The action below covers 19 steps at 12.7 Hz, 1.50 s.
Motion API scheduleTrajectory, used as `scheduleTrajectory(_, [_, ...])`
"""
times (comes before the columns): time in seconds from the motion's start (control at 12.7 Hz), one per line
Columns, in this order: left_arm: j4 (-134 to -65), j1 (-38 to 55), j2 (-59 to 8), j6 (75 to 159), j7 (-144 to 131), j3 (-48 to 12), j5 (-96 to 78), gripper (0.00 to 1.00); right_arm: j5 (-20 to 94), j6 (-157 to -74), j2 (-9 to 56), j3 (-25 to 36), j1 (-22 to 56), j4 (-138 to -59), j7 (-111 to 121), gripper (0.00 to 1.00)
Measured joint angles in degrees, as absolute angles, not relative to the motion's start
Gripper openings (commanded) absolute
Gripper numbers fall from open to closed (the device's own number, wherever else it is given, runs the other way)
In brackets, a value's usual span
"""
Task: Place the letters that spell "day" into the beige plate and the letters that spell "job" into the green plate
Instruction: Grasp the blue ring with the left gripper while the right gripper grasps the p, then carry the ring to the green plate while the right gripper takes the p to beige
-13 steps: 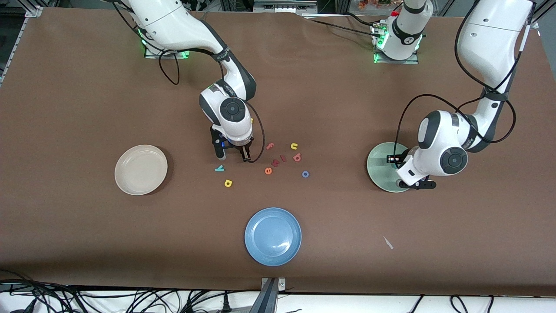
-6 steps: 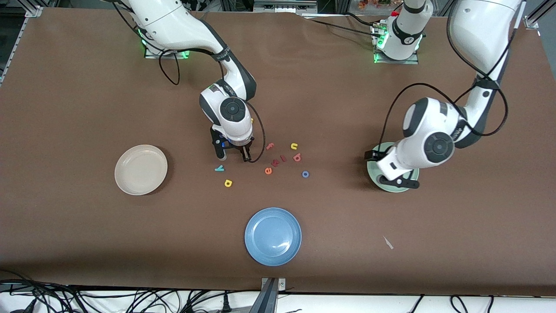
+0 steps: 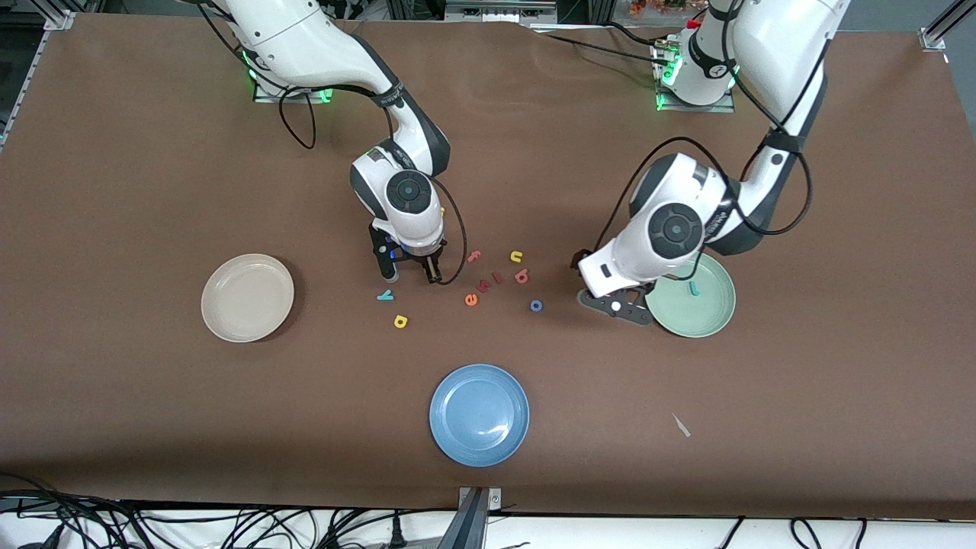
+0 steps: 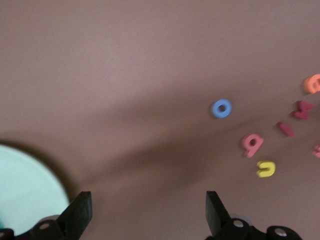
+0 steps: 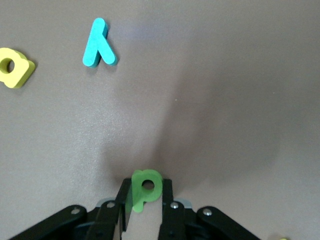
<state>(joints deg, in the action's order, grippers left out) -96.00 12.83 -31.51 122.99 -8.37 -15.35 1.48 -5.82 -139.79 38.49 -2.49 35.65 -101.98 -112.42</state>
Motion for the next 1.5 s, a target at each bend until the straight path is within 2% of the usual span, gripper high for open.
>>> scheduleTrajectory(0.31, [-95.75, 16.19, -35.61, 131.59, -8.37, -15.37, 1.48, 1.00, -5.83, -139.79, 38.49, -2.50, 35.65, -101.98, -111.81, 0.06])
scheduleTrajectory(0.47, [-95.56, 17.47, -37.28, 133.20, -8.30, -15.38, 1.48, 1.00, -5.83, -139.78, 38.49, -2.50, 35.65, -101.97, -111.14, 0.00])
scheduleTrajectory(0.63, [-94.03, 18.64, -38.31, 133.64, -8.01, -15.39, 1.48, 1.00, -5.83, -139.38, 38.48, -2.50, 35.65, -101.88, -108.34, 0.00])
scheduleTrajectory(0.87, [-92.02, 21.27, -39.57, 133.63, -7.89, -15.36, 1.89, 0.86, -5.83, -135.53, 38.49, -2.50, 35.61, -100.72, -103.60, 0.00])
scheduleTrajectory(1.1, [-91.09, 21.69, -41.16, 133.63, -7.90, -15.23, 7.32, 0.82, -5.81, -129.02, 38.42, -2.42, 35.40, -97.72, -97.95, 0.00])
scheduleTrajectory(1.34, [-90.07, 21.68, -42.71, 134.08, -7.78, -15.10, 8.33, 0.78, -5.82, -126.47, 38.15, -2.39, 35.35, -96.58, -92.94, 0.00])
scheduleTrajectory(1.42, [-89.76, 21.68, -43.19, 134.74, -7.75, -15.10, 8.34, 0.68, -5.82, -124.01, 37.79, -2.28, 35.37, -96.53, -88.76, 0.00])
scheduleTrajectory(1.5, [-89.65, 21.68, -43.74, 135.78, -7.72, -15.10, 8.34, 0.65, -5.82, -121.24, 37.32, -1.83, 35.38, -96.46, -83.91, 0.00])
